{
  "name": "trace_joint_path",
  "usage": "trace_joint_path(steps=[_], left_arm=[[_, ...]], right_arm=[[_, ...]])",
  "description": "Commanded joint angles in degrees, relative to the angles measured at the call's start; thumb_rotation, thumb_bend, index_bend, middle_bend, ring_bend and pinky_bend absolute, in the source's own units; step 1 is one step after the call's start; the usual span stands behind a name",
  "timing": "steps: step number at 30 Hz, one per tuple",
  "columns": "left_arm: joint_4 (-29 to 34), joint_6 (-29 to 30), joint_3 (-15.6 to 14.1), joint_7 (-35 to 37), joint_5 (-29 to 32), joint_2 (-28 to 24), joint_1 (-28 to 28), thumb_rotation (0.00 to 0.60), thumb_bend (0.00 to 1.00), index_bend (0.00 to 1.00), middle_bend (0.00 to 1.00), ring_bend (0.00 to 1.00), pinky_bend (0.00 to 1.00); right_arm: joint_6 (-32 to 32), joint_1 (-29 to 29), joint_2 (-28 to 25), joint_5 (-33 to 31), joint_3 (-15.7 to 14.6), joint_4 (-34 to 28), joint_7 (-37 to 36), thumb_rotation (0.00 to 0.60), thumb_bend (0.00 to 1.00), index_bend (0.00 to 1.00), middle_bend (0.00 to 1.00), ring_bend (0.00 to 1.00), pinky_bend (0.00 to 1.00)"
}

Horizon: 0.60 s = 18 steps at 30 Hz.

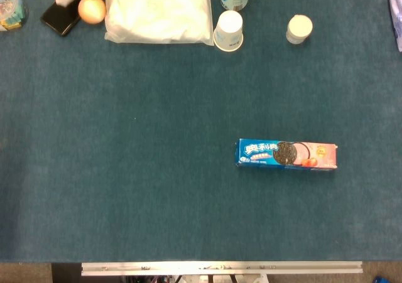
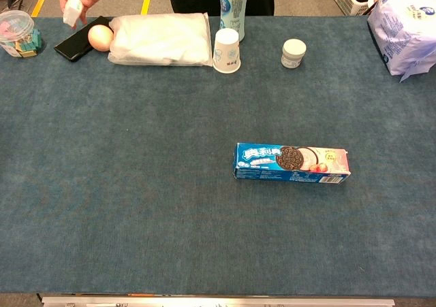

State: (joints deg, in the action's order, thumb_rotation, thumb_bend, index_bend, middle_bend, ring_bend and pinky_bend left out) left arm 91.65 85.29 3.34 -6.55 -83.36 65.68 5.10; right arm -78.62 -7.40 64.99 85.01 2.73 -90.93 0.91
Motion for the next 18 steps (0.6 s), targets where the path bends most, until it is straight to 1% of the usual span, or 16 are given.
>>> trace_joint_path(steps=[1, 8, 14, 18], left_arm=[[0.35, 0.49, -0.06, 0.06, -0.44, -0.12, -0.14, 0.6, 0.28, 0.66, 0.52, 0.36, 0.47], [0.2, 0.29, -0.3, -0.35, -0.32, -0.1, -0.27, 0.6, 0.28, 0.66, 0.52, 0.36, 0.47], [1.02, 0.92, -0.51, 0.14, -1.32, -0.4, -0.42, 0.6, 0.28, 0.66, 0.52, 0.36, 0.47], [0.4, 0.47, -0.55, 1.06, -1.86, -0.01, 0.0, 0.6, 0.28, 0.66, 0.52, 0.36, 0.47]], right_arm=[[-0.15, 0.03, -0.04, 0.26, -0.15, -0.12, -0.08, 0.6, 0.25, 0.67, 0.57, 0.44, 0.36], [-0.13, -0.08, -0.16, 0.32, -0.16, -0.17, -0.68, 0.6, 0.25, 0.67, 0.57, 0.44, 0.36], [-0.34, -0.02, 0.43, 1.83, -1.14, -0.43, 0.44, 0.6, 0.25, 0.67, 0.57, 0.44, 0.36], [-0.12, 0.16, 0.93, 3.29, -2.46, -0.41, 1.32, 0.6, 0.26, 0.67, 0.5, 0.37, 0.36]])
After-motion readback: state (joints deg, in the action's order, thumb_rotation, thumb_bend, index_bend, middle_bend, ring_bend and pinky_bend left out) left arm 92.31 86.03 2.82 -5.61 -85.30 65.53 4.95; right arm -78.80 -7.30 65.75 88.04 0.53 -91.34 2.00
